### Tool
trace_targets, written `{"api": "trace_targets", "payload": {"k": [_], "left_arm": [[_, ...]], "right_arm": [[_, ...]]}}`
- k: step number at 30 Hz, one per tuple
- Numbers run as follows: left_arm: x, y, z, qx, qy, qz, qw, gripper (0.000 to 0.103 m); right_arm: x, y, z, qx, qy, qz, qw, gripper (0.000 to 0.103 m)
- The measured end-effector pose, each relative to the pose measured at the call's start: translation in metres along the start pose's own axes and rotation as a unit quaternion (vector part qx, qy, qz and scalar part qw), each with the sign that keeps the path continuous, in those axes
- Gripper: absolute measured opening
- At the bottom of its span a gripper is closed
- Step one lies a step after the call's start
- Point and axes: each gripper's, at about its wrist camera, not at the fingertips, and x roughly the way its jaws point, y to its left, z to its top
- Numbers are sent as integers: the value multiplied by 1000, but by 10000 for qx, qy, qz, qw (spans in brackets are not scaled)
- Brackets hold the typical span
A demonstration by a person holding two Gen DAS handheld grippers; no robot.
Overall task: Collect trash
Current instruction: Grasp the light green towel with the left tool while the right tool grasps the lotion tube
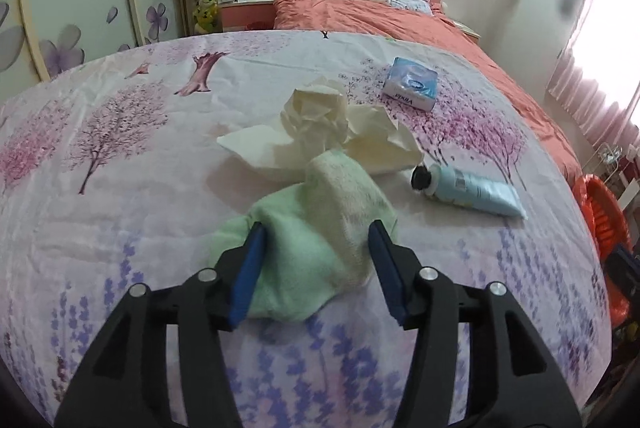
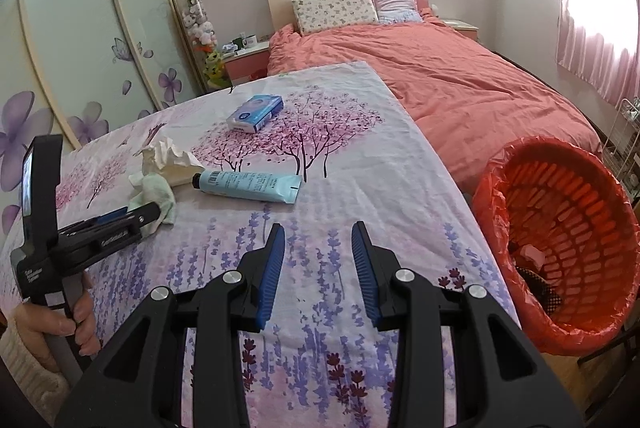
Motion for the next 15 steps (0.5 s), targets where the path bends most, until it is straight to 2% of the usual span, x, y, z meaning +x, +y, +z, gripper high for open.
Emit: {"api": "trace_targets", "payload": {"k": [2,4,6,11,13,15], "left_arm": [[3,0,1,-38,-26,24,10000,41],[5,2,3,-38,-14,31,10000,10],[4,6,3,-26,3,-43,10000,8],[-19,40,-11,157,-31,379,9992,7],[-26,66,-13,37,-58,650,9979,7],[-27,93,-13,-312,13,626,9975,7]], "right_arm": [[2,2,0,5,33,11,10000,36],[5,6,0,-20,64,24,10000,36],[8,11,0,-49,96,56,9999,36],[24,29,8,-194,163,219,9994,36],[35,39,16,-197,187,303,9992,36],[44,47,21,-161,242,431,9986,36]]}}
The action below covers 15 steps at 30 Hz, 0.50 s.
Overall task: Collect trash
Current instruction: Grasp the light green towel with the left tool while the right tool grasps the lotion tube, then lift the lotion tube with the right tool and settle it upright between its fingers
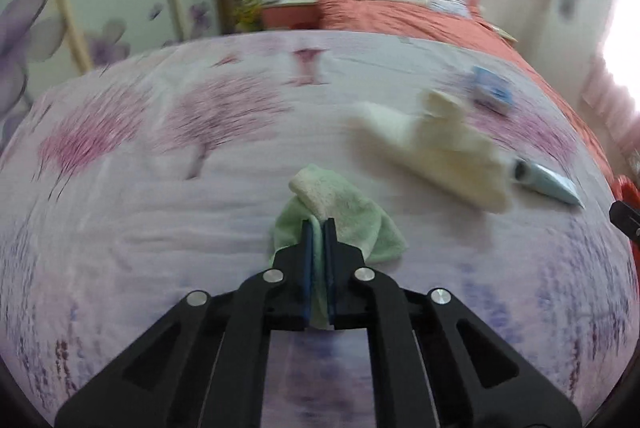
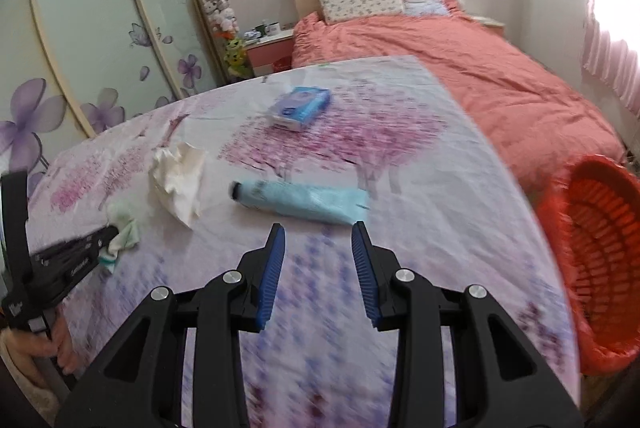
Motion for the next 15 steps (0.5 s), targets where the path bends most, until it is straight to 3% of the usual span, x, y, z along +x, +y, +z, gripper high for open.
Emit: {"api": "trace_targets", "payload": {"k": [2,5,9,15], "left_arm": [[0,10,1,-127,-11,-221,9997,7],[2,3,0,77,-46,-121,9999,8],[2,8,-1,-7,-35,-216,9998,9],[1,12,-2,-82,-31,-282,9996,10]], "right_arm": [[16,13,8,33,86,101,9999,36],[38,31,21,-41,180,47,9998,36],[63,46,37,-92,386,-148,9991,36],[94,62,48,-413,984,-340,9937,36]]}}
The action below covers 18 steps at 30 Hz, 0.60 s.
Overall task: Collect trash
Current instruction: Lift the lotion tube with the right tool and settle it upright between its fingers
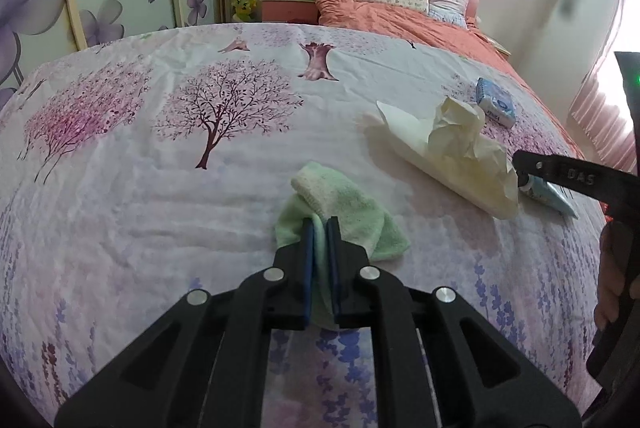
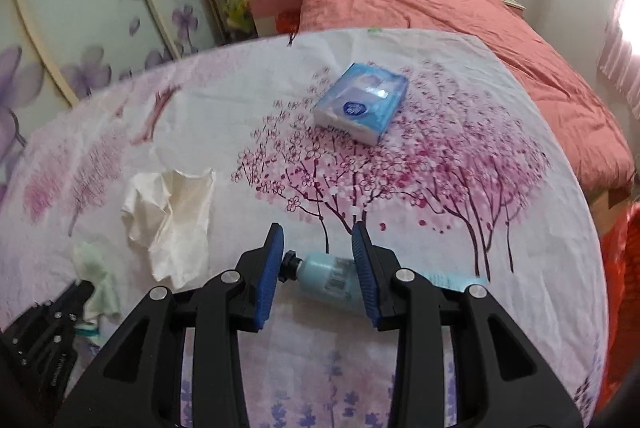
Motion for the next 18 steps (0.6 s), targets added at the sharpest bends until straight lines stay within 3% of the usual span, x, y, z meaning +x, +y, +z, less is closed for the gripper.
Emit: {"api": "trace_targets", "payload": {"k": [5,12,18], "left_arm": [[0,0,1,-9,1,-10,10000,10],[0,0,0,-9,1,-10,10000,10],[0,0,0,-8,1,-9,10000,10]], "right_arm": [[-7,16,-14,-726,201,-66,9971,36],[-33,11,-50,-1460,274,-162,9888,36],[-64,-30,-72,-767,-19,-79,9970,36]]}}
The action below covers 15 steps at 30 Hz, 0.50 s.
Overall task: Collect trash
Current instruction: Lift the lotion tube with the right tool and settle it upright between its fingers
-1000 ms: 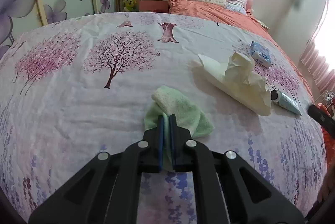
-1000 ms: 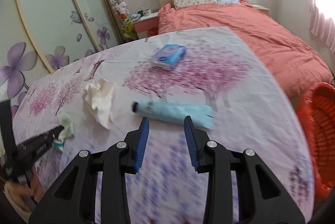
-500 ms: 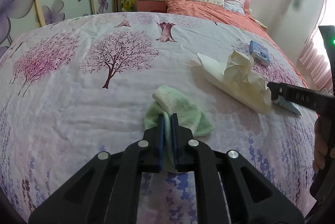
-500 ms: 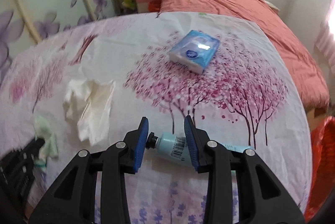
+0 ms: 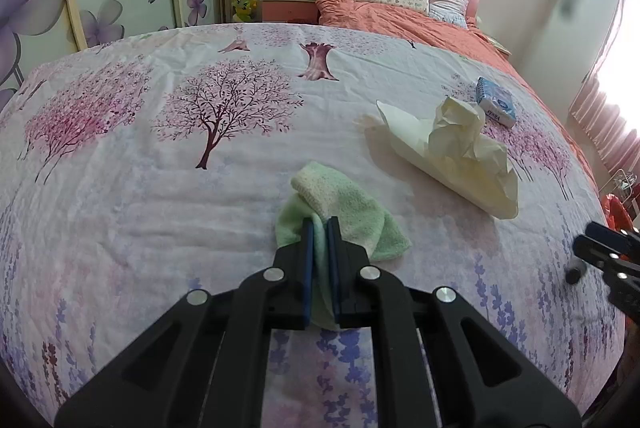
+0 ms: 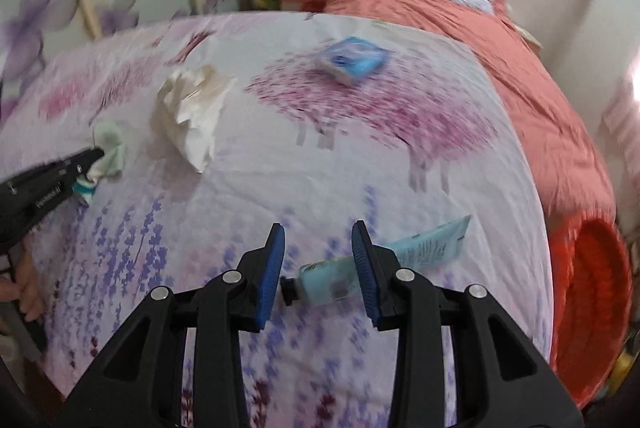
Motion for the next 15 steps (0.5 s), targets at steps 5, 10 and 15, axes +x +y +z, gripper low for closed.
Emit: {"api": "trace_targets", "payload": {"k": [5,10,15], "left_arm": [[0,0,0,2,0,3,10000,11],[0,0,0,5,0,7,10000,11],[0,0,0,-9,0,-12,10000,11]], "right_arm": [[2,-19,-11,627,-39,47,9980,36],[-4,-35,-13,1308,-252,412,9902,36],[-23,-41,-22,1282,-258,141,9913,36]]}}
